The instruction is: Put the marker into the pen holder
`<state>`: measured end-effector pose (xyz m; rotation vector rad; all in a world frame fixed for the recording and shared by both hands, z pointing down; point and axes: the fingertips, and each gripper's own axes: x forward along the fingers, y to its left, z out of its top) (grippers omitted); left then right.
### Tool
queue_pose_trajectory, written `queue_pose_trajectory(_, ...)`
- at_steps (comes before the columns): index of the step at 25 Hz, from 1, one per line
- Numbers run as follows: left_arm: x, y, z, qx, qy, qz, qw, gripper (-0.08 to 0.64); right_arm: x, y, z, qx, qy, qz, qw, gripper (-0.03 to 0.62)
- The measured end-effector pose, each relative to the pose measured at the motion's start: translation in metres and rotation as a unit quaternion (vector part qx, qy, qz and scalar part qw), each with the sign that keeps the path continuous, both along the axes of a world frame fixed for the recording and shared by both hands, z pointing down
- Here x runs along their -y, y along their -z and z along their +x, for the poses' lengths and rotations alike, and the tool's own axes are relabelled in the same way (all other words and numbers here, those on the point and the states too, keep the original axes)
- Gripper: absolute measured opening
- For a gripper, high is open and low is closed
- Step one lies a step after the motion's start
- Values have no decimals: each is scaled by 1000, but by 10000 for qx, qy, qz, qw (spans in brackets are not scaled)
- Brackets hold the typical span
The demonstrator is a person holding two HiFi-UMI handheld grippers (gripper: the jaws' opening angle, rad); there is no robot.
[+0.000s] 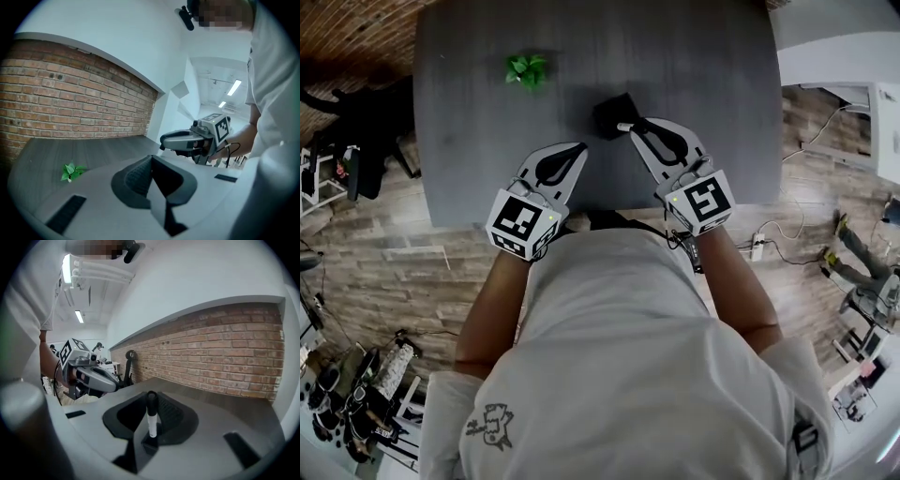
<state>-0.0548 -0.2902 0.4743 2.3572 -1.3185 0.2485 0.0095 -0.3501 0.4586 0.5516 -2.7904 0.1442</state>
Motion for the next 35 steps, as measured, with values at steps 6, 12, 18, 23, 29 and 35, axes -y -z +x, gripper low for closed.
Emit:
queue_pose_trajectory(6, 10, -21, -8, 42, 230, -157, 9996, 11, 12, -47, 3, -322, -27, -256, 9991, 78)
queue_pose_trajectory(12, 10, -32, -14, 21, 412, -254, 9988, 11, 17, -82, 2, -805, -5, -309, 9963, 80)
queue_pose_trajectory(18, 10, -41, -15, 5, 483, -326, 9983, 11, 16, -110, 1, -1120, 70, -403, 9929, 83)
queue_pose_trajectory(23, 7, -45, -14, 16, 489, -341, 9982, 11, 14, -117, -5, -1152, 49, -411, 9925, 125)
queue_pose_trajectory(29, -1, -45, -18, 2, 528, -341, 9980, 11, 11, -113, -6, -1134, 31, -342, 9930, 160)
queue_pose_trajectory(35, -9, -38, -22, -7, 489, -271, 9984, 11, 5, -98, -6, -1002, -90, -314, 9944, 160)
